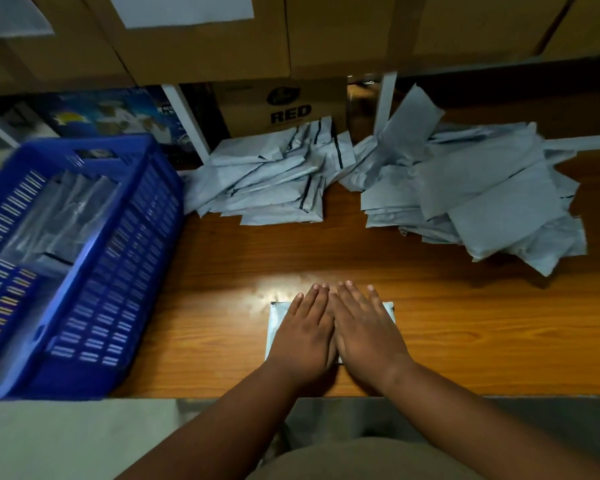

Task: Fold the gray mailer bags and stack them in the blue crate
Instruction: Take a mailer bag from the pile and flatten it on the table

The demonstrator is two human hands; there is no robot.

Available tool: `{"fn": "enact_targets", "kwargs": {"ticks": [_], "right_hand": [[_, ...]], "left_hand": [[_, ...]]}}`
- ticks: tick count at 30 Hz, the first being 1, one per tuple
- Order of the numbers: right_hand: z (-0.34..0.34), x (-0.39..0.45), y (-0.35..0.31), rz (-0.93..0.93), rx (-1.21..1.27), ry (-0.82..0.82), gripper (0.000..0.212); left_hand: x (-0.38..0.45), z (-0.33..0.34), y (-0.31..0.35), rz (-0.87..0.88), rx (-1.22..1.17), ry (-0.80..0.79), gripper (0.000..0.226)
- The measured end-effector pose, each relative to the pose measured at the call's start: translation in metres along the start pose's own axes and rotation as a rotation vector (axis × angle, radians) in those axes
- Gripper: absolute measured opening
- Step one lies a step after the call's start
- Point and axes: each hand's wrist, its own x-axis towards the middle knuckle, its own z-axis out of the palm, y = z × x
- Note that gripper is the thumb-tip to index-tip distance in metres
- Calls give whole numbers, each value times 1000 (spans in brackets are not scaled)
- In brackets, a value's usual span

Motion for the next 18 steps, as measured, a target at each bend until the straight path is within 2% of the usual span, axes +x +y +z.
{"fn": "enact_targets", "kwargs": {"ticks": [7, 18], "right_hand": [[3, 8, -4, 122, -59, -37, 69], [8, 11, -2, 121, -99, -103, 72]], "left_hand": [[-2, -6, 3, -55, -18, 12, 64], [2, -3, 0, -53, -32, -60, 69]]}}
